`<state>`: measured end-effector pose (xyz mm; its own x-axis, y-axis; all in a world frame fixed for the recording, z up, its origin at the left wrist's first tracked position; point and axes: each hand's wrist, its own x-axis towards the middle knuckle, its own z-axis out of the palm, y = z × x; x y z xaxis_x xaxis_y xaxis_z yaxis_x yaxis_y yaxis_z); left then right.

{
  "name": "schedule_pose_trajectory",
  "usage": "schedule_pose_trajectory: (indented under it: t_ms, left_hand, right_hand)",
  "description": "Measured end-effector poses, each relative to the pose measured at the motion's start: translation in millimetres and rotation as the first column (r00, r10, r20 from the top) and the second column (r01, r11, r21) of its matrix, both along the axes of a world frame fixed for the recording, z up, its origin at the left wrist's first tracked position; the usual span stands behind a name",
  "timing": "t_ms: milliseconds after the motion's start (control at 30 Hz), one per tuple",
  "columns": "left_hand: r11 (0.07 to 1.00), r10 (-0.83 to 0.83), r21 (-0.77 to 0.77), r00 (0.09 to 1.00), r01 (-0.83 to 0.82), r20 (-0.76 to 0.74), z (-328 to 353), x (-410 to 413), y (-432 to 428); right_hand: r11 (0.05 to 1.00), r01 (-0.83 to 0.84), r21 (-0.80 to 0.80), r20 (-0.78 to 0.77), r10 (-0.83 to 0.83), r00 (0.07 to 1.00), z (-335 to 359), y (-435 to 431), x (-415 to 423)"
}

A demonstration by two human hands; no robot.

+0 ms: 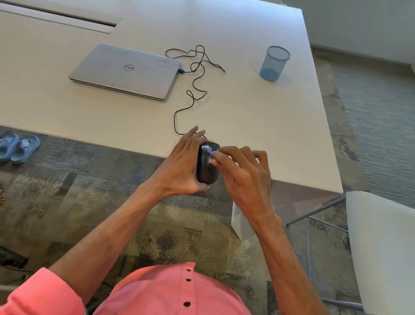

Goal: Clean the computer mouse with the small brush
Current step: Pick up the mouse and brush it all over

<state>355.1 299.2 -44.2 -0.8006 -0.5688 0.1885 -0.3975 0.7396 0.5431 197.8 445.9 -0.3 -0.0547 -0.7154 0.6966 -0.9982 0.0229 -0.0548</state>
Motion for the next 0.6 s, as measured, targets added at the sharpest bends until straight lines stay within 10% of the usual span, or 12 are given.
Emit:
schedule_pose_trajectory:
  t_ms: [300,600]
  left_hand:
    - [0.999,0.034,-0.019,0.999,-0.033,0.024,0.9,6.5,-5.5]
    - [1.000,0.003,-0.021,0.999,-0.002,0.049,3.2,11.9,-8.3]
  right_hand:
    - [0.935,-0.214,0.282,0.103,0.193,0.976,3.8,7.8,-0.2]
    - [0.951,-0.199,0.237,0.076,0.186,0.980,10.0,2.5,10.0]
